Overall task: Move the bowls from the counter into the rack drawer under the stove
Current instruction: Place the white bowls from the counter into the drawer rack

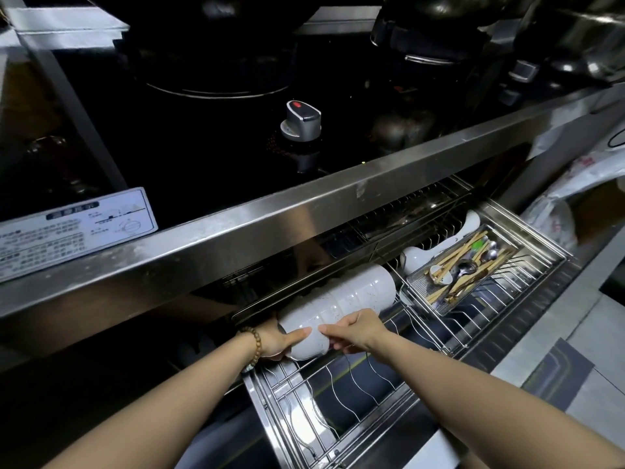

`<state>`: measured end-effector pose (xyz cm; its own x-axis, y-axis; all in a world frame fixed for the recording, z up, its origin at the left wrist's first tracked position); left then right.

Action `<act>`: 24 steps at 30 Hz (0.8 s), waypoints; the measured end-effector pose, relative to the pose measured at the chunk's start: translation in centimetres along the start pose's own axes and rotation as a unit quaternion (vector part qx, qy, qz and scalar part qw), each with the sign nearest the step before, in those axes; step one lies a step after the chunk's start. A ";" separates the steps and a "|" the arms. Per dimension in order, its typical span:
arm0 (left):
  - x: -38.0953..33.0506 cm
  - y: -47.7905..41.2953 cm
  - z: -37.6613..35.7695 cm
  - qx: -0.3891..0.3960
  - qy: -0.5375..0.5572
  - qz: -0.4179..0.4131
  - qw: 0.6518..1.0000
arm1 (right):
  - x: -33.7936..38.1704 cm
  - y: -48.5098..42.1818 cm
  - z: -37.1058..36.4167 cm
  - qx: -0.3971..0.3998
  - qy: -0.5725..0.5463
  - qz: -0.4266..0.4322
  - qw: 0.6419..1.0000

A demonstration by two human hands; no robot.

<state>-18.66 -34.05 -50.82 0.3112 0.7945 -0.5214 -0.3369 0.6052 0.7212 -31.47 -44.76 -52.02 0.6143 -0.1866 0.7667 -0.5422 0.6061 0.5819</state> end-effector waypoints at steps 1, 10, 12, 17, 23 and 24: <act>0.0 -0.2 0.0 0.002 -0.006 0.001 1.000 | 0.0 0.1 0.0 0.001 0.002 -0.001 1.000; -0.2 1.7 0.8 -0.057 0.015 -0.028 0.998 | 1.8 1.5 0.6 0.008 0.027 0.025 0.999; -0.3 2.4 1.1 -0.064 0.022 -0.031 0.997 | 2.7 2.8 1.4 0.002 0.031 0.036 0.999; -2.3 5.8 2.0 -0.090 0.055 -0.084 0.991 | 4.7 7.9 4.2 -0.035 -0.021 0.059 0.997; -6.7 12.8 3.0 -0.123 0.031 -0.207 0.970 | 7.4 16.0 7.5 -0.116 -0.031 0.159 0.980; -7.7 14.6 3.5 -0.135 0.024 -0.237 0.962 | 8.4 17.3 8.1 -0.127 -0.020 0.188 0.974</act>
<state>-22.86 -31.53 -34.71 0.4468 0.4232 -0.7883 -0.3875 0.8857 0.2558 -40.32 -42.09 -33.28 0.3750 0.0589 0.9251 -0.5615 0.8085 0.1761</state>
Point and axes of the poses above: each hand's wrist, its own y-axis away from the middle knuckle, its own z-axis out of the back of the hand, x = y × z, the point moved 6 cm from there along -y, towards the middle knuckle, and after that the axes turned 3 degrees about z, right-handed, at the moved point
